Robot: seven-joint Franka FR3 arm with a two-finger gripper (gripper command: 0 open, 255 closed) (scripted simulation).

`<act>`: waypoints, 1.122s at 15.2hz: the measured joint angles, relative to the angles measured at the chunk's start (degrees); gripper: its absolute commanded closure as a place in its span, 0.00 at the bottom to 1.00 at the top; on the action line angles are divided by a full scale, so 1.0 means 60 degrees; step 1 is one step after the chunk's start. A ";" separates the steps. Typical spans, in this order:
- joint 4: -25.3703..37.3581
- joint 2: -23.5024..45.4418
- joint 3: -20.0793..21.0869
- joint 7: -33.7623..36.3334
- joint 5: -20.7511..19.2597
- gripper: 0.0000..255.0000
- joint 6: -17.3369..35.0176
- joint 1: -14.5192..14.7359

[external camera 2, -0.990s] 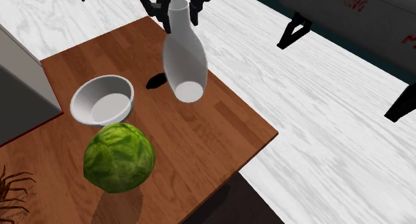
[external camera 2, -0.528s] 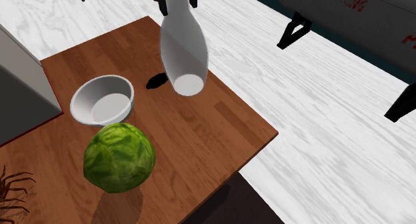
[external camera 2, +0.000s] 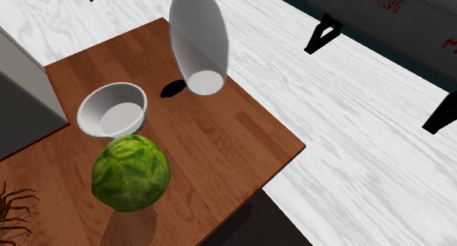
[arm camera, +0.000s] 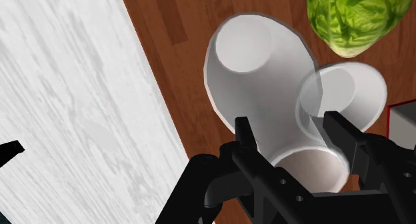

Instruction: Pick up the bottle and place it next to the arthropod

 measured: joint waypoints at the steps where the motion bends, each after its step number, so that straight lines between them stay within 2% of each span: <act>1: 0.0208 0.0076 -0.0021 -0.0031 0.0030 1.00 -0.0138 -0.0014; 9: 0.2172 0.0818 -0.0163 -0.0194 0.0336 1.00 -0.1420 -0.0133; 10: 0.2160 0.0768 -0.0106 -0.0086 0.0310 1.00 -0.1453 -0.0072; 17: 0.0312 -0.0870 0.0975 0.1669 -0.0289 1.00 -0.1144 0.0772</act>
